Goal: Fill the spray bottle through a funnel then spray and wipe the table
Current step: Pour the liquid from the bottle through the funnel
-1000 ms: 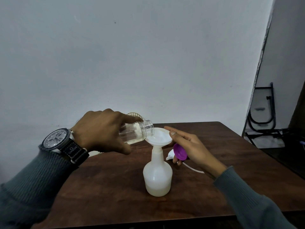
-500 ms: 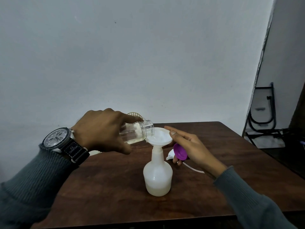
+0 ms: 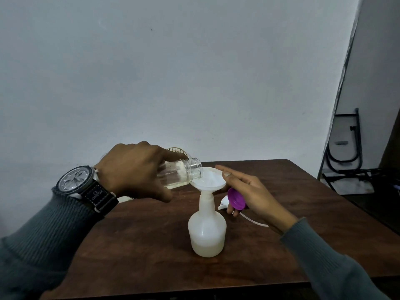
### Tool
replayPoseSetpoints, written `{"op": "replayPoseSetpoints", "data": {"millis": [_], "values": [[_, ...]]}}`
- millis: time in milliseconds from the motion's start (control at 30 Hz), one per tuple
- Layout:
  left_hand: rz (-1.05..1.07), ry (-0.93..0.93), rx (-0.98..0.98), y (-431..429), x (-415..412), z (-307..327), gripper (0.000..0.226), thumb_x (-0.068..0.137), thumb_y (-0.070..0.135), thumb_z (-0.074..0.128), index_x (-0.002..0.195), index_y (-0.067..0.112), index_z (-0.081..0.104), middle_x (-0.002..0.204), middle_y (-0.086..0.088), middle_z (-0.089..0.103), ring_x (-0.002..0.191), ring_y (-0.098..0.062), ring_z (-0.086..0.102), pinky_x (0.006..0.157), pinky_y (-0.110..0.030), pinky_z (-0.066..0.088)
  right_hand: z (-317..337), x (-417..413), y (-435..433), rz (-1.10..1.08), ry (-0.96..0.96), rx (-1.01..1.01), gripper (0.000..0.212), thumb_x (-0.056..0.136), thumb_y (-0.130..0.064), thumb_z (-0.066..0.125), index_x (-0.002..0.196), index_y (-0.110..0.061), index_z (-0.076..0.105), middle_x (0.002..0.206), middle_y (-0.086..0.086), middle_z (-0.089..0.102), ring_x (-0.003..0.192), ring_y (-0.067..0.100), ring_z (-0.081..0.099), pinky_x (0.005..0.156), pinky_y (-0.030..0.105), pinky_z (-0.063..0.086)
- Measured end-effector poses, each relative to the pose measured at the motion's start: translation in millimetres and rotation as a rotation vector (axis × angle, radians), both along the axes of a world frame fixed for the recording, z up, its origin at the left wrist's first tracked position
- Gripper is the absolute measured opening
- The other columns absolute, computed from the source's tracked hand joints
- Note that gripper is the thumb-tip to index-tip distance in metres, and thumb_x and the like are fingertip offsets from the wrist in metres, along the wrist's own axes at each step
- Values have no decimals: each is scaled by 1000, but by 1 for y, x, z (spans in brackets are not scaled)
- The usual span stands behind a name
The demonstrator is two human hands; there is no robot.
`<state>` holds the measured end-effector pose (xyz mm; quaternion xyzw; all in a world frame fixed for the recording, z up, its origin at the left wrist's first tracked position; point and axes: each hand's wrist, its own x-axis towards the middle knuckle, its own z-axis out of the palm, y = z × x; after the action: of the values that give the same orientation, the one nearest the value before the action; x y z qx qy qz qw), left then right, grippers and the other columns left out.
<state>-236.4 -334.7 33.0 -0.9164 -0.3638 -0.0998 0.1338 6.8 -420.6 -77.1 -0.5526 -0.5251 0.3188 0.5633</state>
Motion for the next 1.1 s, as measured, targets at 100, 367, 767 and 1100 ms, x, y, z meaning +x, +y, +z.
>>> {"op": "replayPoseSetpoints", "data": {"millis": [100, 367, 767, 1100], "values": [[1, 2, -3, 0, 0, 1, 87, 64, 59, 72, 143, 65, 36, 92, 16, 71, 70, 2, 56, 58, -23, 44, -1, 0, 0, 0, 4, 2, 33, 105, -31, 51, 138, -37, 57, 92, 2, 81, 53, 25, 66, 48, 31, 54], [4, 0, 0, 0, 0, 0, 87, 63, 59, 72, 142, 67, 36, 92, 16, 71, 69, 2, 55, 59, -23, 45, -1, 0, 1, -6, 0, 6, 33, 105, -32, 51, 136, -39, 57, 95, 7, 80, 54, 26, 66, 49, 32, 55], [-4, -1, 10, -1, 0, 1, 86, 64, 58, 72, 142, 66, 36, 90, 17, 71, 69, 2, 55, 60, -23, 48, -1, 1, 0, -7, 2, 6, 31, 105, -31, 51, 134, -41, 58, 93, 3, 80, 54, 25, 66, 49, 32, 55], [0, 8, 4, 0, 0, 1, 87, 65, 60, 72, 143, 65, 36, 92, 18, 71, 67, 4, 52, 59, -24, 46, -1, 0, 0, -5, -4, 12, 33, 106, -30, 51, 137, -38, 57, 93, 6, 80, 54, 26, 66, 48, 32, 55]]}}
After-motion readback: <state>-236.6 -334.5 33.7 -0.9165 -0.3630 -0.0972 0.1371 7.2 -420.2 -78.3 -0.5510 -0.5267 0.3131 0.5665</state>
